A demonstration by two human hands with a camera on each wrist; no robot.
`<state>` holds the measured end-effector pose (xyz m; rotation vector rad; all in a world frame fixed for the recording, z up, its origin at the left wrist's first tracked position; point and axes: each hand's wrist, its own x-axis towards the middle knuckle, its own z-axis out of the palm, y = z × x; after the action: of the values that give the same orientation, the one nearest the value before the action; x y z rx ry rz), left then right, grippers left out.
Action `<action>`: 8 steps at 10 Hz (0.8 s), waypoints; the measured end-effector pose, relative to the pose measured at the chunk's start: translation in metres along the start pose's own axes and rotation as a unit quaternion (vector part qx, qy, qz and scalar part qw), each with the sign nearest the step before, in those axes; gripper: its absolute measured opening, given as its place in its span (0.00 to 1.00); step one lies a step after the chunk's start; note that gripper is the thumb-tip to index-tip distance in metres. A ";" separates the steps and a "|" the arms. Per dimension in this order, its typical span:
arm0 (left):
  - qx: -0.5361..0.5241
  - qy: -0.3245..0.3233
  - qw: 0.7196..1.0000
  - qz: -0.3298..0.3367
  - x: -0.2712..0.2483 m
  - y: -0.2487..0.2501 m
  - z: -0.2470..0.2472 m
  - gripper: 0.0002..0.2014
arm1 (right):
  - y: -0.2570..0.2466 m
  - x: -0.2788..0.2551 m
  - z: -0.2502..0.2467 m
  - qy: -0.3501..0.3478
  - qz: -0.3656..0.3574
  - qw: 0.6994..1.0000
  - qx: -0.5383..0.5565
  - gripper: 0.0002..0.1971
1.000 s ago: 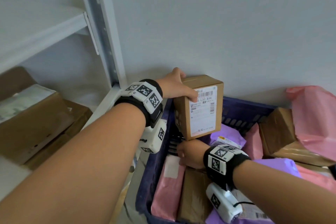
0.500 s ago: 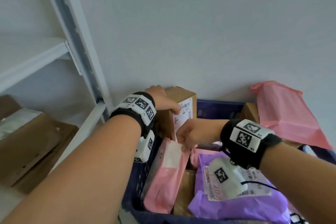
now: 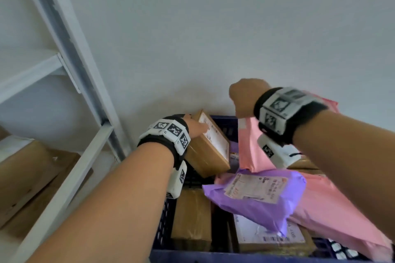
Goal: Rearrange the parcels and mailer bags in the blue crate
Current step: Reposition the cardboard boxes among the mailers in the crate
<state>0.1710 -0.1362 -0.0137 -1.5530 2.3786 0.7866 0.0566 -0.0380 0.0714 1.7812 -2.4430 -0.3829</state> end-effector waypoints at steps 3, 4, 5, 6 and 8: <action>0.110 -0.003 0.992 -0.061 0.015 -0.017 0.042 0.26 | -0.037 0.002 0.097 -0.173 -0.127 0.977 0.010 0.10; 0.092 -0.009 0.992 -0.086 0.018 -0.015 0.044 0.29 | -0.045 0.006 0.107 -0.220 -0.102 0.970 0.020 0.22; 0.096 -0.012 0.991 -0.088 0.012 -0.012 0.038 0.27 | -0.056 0.008 0.118 -0.269 -0.093 0.958 0.023 0.21; 0.167 -0.057 0.983 -0.051 0.012 -0.014 0.036 0.22 | -0.064 0.011 0.130 -0.304 -0.110 0.945 0.041 0.19; 0.223 -0.107 0.969 -0.018 0.020 -0.019 0.048 0.17 | -0.056 0.014 0.135 -0.290 -0.134 0.945 0.074 0.15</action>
<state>0.1734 -0.1326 -0.0694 -1.2539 2.1684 0.3525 0.0735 -0.0478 -0.0742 2.3531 -2.6375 -0.8827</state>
